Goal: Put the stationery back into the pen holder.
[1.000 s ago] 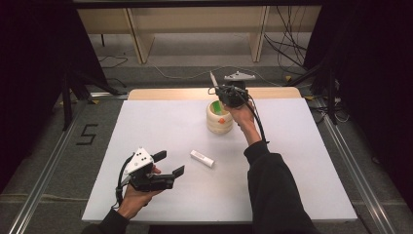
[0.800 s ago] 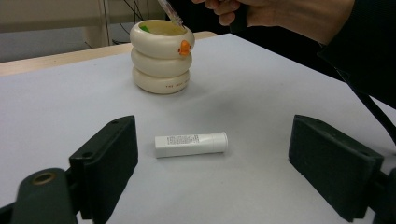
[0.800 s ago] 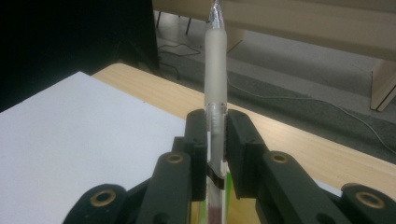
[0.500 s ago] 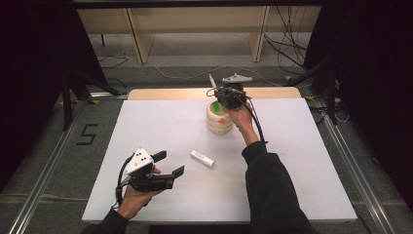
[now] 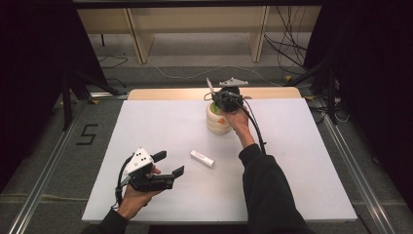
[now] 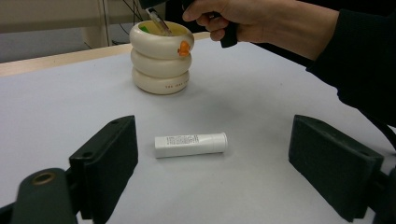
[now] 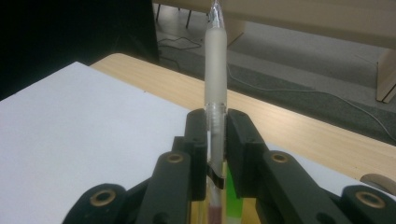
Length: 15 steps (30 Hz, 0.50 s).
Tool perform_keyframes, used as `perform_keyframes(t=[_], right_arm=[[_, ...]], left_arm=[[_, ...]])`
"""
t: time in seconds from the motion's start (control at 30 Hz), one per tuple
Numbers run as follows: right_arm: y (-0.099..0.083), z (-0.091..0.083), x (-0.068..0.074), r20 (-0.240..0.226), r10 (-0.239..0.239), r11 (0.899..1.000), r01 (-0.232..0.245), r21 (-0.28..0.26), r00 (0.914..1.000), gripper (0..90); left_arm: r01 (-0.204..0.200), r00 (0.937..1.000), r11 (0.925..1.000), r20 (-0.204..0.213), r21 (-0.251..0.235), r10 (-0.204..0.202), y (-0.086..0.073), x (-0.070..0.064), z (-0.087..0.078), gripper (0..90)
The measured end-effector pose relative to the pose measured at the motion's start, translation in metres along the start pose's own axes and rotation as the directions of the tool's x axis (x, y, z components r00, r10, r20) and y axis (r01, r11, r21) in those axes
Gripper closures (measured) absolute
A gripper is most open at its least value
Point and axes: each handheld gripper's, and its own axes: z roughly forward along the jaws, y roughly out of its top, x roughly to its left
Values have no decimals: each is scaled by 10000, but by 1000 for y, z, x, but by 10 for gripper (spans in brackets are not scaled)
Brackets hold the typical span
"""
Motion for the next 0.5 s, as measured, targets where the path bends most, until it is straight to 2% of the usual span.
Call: perform_keyframes(t=[0.43, 0.5], right_arm=[[-10, 1, -2, 33, 144, 9999, -145, 18, 9999, 794], [-13, 1, -3, 72, 171, 9998, -171, 32, 9998, 793]], left_arm=[[-8, 10000, 10000, 2, 10, 8, 0, 0, 0, 152], [-104, 9999, 9999, 9, 40, 104, 0, 0, 0, 152]])
